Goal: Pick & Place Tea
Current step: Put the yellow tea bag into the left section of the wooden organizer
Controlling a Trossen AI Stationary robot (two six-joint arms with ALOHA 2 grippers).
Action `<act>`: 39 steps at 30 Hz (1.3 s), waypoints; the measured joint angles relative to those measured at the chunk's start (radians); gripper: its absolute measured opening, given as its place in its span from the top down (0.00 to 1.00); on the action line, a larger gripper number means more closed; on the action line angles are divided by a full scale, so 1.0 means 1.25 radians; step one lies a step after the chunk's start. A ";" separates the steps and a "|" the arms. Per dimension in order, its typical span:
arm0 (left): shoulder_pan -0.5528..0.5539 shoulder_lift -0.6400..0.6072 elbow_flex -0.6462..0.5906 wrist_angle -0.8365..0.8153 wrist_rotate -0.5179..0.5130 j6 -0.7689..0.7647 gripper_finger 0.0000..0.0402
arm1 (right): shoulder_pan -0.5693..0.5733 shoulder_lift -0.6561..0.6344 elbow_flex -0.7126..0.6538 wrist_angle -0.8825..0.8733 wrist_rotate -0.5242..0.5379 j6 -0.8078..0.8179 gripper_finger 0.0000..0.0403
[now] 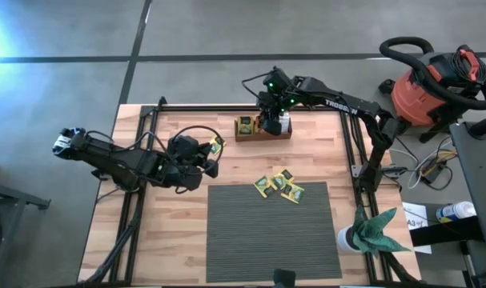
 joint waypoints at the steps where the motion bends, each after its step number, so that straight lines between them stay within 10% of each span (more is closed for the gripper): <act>1: 0.000 0.000 0.000 0.000 0.000 0.000 0.90 | 0.000 0.000 0.000 0.000 0.000 0.000 0.76; 39: 0.000 0.000 0.000 0.000 0.061 -0.015 0.90 | 0.116 0.000 0.000 -0.052 -0.033 0.021 0.81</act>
